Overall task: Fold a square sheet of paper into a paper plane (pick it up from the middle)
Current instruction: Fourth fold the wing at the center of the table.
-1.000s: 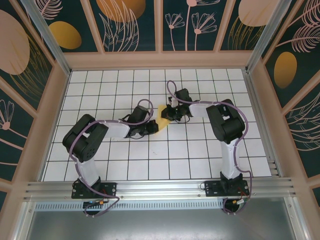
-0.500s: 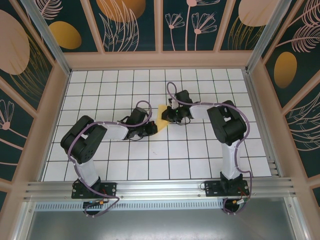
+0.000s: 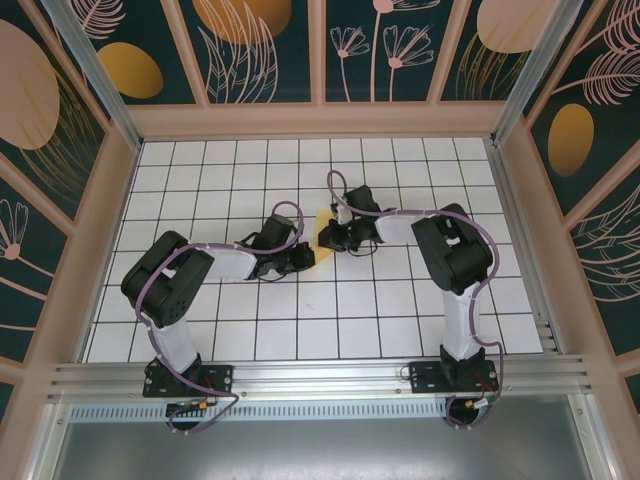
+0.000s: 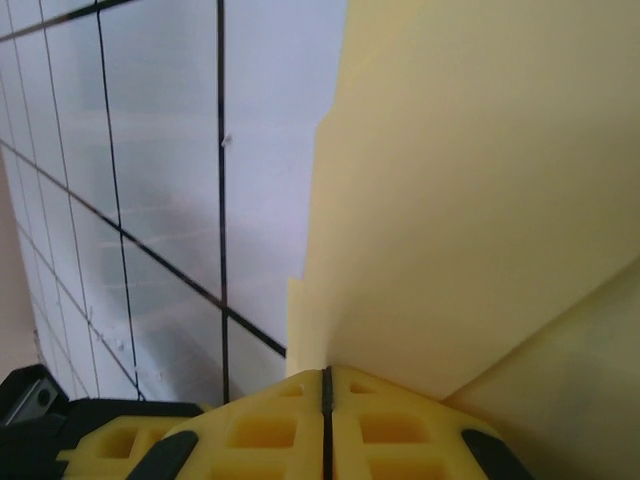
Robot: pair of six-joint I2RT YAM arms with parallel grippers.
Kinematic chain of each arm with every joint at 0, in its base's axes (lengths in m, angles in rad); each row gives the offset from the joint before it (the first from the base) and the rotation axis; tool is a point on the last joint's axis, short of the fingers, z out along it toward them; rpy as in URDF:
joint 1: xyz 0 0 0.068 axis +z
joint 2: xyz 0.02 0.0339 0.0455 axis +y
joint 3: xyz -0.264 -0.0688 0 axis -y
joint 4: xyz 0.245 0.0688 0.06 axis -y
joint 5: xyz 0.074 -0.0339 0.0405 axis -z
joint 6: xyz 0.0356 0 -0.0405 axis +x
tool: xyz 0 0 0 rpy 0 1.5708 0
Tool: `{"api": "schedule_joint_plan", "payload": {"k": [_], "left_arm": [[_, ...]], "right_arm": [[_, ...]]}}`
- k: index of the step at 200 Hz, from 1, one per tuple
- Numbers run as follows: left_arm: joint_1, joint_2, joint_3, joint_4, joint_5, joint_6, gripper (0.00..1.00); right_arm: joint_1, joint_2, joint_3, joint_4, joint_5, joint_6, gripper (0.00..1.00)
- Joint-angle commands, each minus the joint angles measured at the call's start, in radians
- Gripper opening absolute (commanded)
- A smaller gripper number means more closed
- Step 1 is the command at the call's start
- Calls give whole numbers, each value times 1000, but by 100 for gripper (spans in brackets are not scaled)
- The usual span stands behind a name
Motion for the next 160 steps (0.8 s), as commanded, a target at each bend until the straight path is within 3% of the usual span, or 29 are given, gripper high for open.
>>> {"api": "schedule_joint_plan", "payload": {"k": [1, 68, 160], "left_arm": [[-4, 25, -23, -72, -4, -8, 0], [-4, 22, -28, -80, -5, -10, 0], [-3, 40, -32, -102, 9, 8, 0]], "right_arm": [[20, -17, -19, -39, -43, -14, 7], [8, 24, 6, -84, 67, -43, 5], [-185, 130, 167, -73, 140, -117, 5]]}}
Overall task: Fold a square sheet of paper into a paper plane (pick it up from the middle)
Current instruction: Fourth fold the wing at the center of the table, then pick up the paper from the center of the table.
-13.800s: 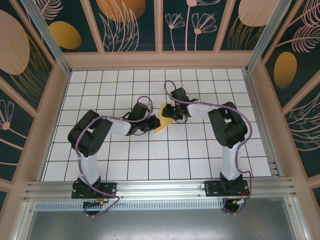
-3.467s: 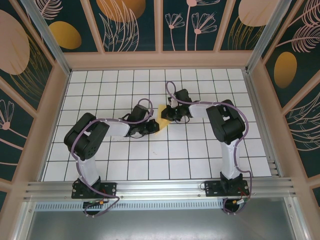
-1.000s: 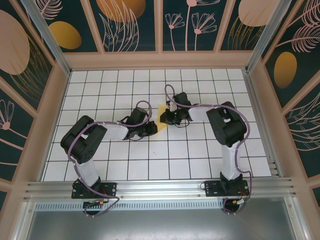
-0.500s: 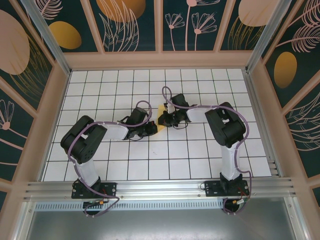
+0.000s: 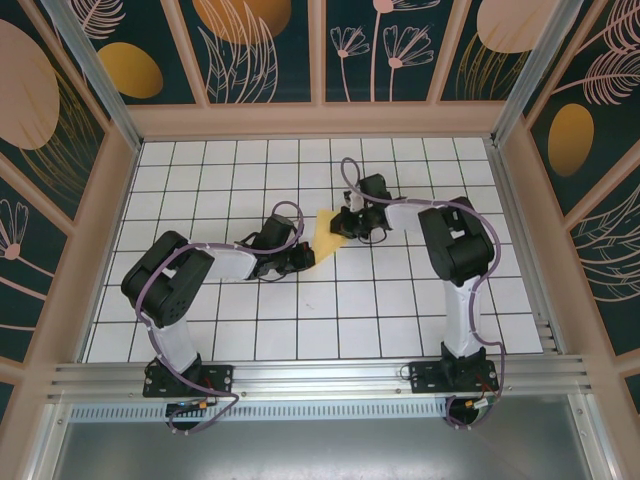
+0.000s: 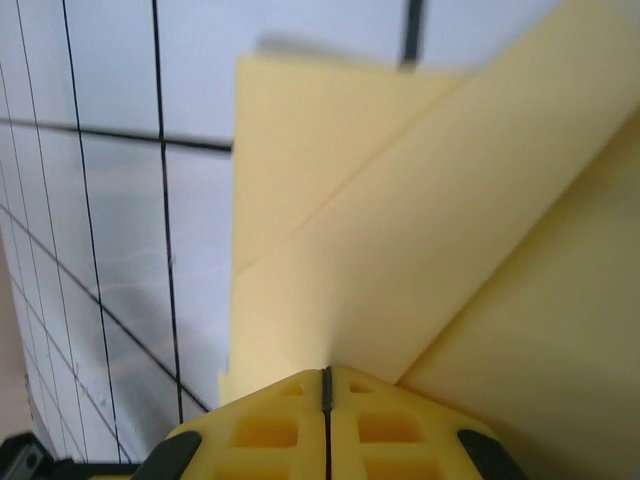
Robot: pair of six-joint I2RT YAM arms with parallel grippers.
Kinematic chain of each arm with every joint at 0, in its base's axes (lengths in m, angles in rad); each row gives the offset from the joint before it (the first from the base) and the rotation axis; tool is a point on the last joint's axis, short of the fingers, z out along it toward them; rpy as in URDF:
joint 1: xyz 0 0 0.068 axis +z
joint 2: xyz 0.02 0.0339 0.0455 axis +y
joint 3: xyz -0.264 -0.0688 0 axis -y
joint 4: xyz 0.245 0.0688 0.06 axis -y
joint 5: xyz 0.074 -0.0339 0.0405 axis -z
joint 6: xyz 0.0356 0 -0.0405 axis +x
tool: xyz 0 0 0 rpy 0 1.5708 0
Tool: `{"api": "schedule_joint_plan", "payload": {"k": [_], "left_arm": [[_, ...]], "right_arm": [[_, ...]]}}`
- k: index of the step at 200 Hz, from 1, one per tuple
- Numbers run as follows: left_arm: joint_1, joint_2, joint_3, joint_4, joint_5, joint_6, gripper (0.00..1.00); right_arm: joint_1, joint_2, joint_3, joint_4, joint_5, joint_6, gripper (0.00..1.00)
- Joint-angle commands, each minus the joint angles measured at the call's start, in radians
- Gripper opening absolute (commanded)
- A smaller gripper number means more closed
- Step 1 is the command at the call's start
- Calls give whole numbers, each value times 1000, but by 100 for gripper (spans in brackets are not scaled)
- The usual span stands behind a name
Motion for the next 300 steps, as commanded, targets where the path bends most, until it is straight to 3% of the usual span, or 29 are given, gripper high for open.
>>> {"api": "schedule_joint_plan", "payload": {"k": [1, 63, 82, 133, 192, 239, 300], "left_arm": [[-3, 39, -32, -102, 9, 8, 0], [-3, -1, -14, -70, 24, 29, 2], [-2, -30, 10, -56, 27, 40, 9], [3, -88, 69, 33, -64, 49, 38], [71, -53, 87, 174, -91, -55, 55], [124, -23, 65, 211, -50, -113, 62], [150, -47, 42, 223, -35, -92, 81]], "right_arm": [[-60, 67, 64, -12, 132, -46, 5], [-109, 38, 171, -43, 236, -55, 10], [-106, -22, 137, -30, 216, -47, 16], [-105, -193, -65, 75, 199, 33, 36], [-81, -103, -20, 107, 160, 142, 46], [-70, -34, 36, 109, 153, 160, 47], [-68, 12, 62, 156, 98, 157, 33]]}}
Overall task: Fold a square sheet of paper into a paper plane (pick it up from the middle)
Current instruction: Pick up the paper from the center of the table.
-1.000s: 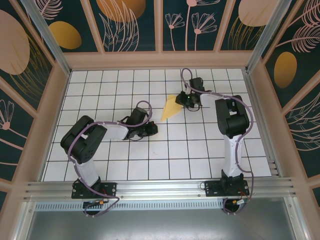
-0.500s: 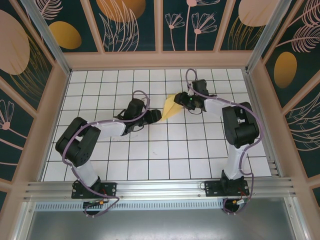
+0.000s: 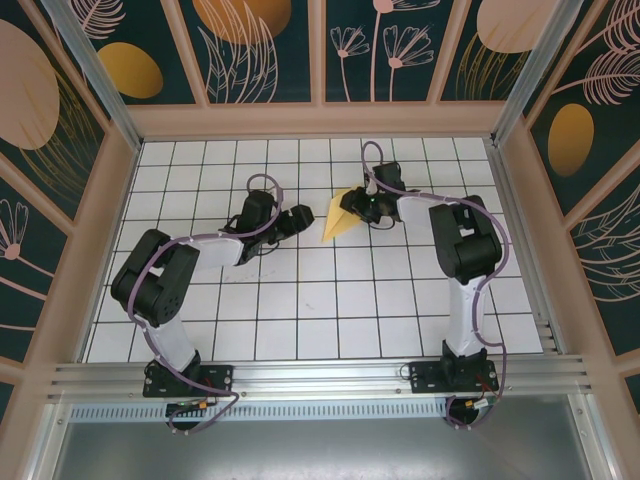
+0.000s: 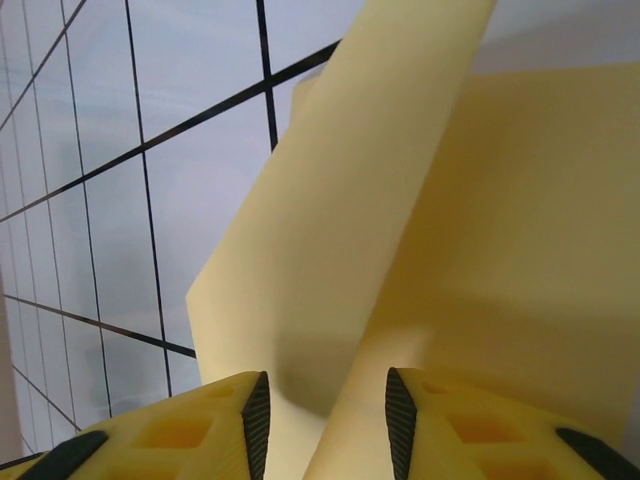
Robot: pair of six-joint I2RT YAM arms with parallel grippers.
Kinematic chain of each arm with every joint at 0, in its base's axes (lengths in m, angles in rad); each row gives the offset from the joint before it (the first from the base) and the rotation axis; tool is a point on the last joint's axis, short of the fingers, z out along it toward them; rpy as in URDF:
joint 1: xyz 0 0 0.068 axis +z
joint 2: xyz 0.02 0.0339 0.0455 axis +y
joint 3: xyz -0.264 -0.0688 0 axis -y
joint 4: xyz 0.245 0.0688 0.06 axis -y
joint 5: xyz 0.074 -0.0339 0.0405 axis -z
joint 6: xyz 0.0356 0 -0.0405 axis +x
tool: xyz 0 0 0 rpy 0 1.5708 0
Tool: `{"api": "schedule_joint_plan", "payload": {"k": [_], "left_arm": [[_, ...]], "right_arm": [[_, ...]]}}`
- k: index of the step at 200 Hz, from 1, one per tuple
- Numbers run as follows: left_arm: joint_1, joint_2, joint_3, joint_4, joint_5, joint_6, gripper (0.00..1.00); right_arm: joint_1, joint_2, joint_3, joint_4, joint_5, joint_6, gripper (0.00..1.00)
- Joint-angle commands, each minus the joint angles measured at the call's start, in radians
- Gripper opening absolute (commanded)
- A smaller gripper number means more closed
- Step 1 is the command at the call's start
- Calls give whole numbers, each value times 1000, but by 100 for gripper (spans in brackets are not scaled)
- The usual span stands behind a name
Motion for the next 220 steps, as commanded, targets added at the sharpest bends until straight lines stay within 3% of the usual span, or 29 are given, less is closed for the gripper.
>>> {"api": "schedule_joint_plan", "payload": {"k": [1, 55, 89, 152, 191, 220], "left_arm": [[12, -13, -20, 47, 24, 4, 81], [48, -33, -67, 143, 168, -38, 89], [62, -59, -93, 179, 235, -53, 98], [64, -110, -106, 363, 374, -155, 99], [64, -106, -100, 405, 402, -202, 91], [64, -96, -113, 513, 427, -274, 73]], "right_arm": [[4, 27, 37, 49, -42, 9, 33], [5, 5, 14, 159, -130, 10, 5], [5, -97, -53, 287, -255, 43, 4], [32, -219, -102, 404, -440, 114, 4], [47, -225, -106, 475, -488, 179, 5], [57, -219, -104, 485, -490, 190, 5]]}}
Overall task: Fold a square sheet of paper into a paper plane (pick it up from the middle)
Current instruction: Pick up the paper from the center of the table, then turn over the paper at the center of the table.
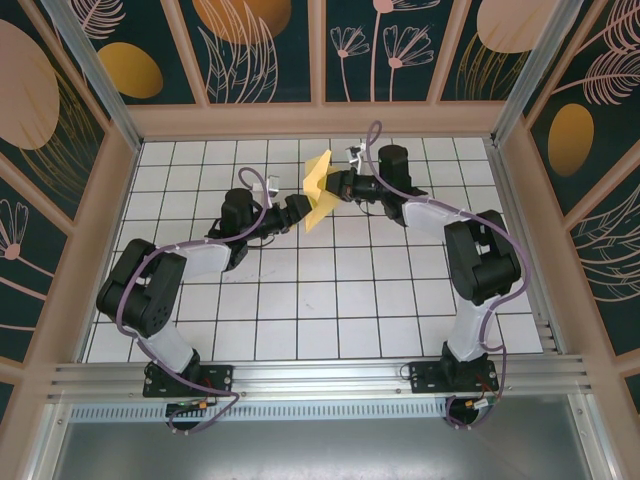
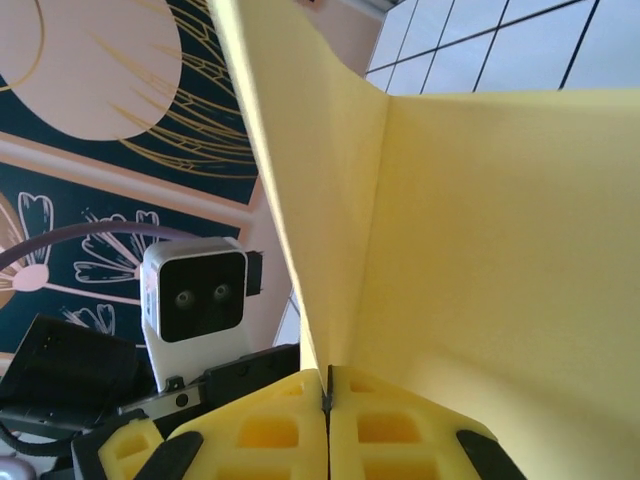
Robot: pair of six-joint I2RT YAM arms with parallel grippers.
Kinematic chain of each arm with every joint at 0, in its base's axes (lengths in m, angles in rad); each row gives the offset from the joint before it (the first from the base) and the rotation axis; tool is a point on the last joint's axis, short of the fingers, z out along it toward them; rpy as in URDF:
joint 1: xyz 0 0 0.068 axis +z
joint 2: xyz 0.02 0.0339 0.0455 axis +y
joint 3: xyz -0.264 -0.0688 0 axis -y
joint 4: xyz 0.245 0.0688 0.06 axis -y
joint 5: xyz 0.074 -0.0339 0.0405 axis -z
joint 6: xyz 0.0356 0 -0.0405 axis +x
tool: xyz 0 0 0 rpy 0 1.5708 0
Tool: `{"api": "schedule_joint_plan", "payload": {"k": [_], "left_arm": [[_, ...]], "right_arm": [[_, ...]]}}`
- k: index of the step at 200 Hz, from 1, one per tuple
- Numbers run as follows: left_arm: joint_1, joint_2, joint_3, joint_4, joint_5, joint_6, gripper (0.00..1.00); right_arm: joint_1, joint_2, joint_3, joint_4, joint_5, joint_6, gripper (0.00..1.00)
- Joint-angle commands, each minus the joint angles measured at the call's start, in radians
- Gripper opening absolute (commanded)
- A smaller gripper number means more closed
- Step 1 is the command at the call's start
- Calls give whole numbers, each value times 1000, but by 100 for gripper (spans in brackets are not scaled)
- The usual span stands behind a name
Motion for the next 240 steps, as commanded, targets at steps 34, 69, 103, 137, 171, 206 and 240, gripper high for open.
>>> {"api": "schedule_joint_plan", "payload": {"k": [34, 69, 103, 137, 171, 206, 240], "left_arm": [[5, -13, -20, 132, 23, -55, 56], [5, -20, -30, 135, -2, -56, 48], [5, -15, -27, 130, -15, -53, 34], [5, -13, -20, 123, -21, -42, 18], [5, -25, -14, 66, -39, 9, 7], [5, -68, 75, -279, -147, 261, 6], [-20, -87, 225, -742, -513, 597, 7]], "right_arm": [[8, -13, -21, 65, -43, 33, 5], [3, -14, -30, 63, -40, 33, 5], [3, -13, -35, 59, -45, 30, 5], [2, -22, -38, 23, -33, 5, 7], [-15, -74, -38, -92, 49, -76, 23], [-50, -204, -83, -274, 311, -199, 50], [-66, -349, -205, -339, 608, -245, 63]]}}
